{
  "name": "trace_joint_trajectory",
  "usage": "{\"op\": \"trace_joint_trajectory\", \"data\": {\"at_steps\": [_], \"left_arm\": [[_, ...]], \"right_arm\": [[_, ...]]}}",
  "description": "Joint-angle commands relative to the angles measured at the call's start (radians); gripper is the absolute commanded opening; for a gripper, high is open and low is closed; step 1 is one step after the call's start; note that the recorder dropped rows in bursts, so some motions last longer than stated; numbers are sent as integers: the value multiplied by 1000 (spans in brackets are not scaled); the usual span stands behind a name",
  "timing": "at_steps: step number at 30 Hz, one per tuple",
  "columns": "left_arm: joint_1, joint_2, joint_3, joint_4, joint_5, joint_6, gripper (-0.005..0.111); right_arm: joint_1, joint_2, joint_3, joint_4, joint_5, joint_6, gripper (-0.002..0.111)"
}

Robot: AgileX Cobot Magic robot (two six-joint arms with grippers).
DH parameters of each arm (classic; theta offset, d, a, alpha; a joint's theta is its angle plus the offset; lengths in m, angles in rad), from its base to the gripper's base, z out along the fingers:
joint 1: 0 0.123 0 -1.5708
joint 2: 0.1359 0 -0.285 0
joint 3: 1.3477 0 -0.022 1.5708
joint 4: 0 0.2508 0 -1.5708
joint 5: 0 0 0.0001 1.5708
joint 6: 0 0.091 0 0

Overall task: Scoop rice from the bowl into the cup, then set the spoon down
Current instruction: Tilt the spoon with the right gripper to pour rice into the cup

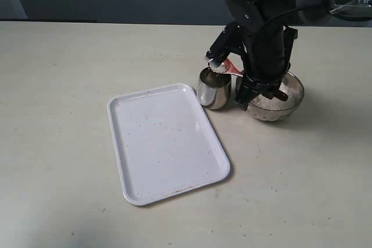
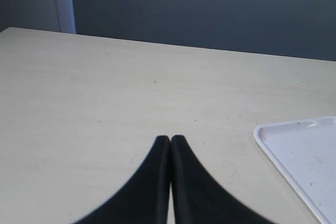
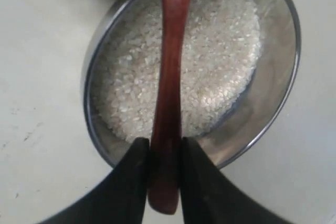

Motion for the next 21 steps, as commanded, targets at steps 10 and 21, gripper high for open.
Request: {"op": "trace_joint_trajectory", "data": {"at_steps": [10,21], "left_arm": [[1,-1,-4,1,-14,-6,1],[1,-1,-4,1,-14,-6,1]], "right_arm": [[9,-1,-5,-48,14,32,-1],[45,-1,-5,-129,35,72,-1]]}}
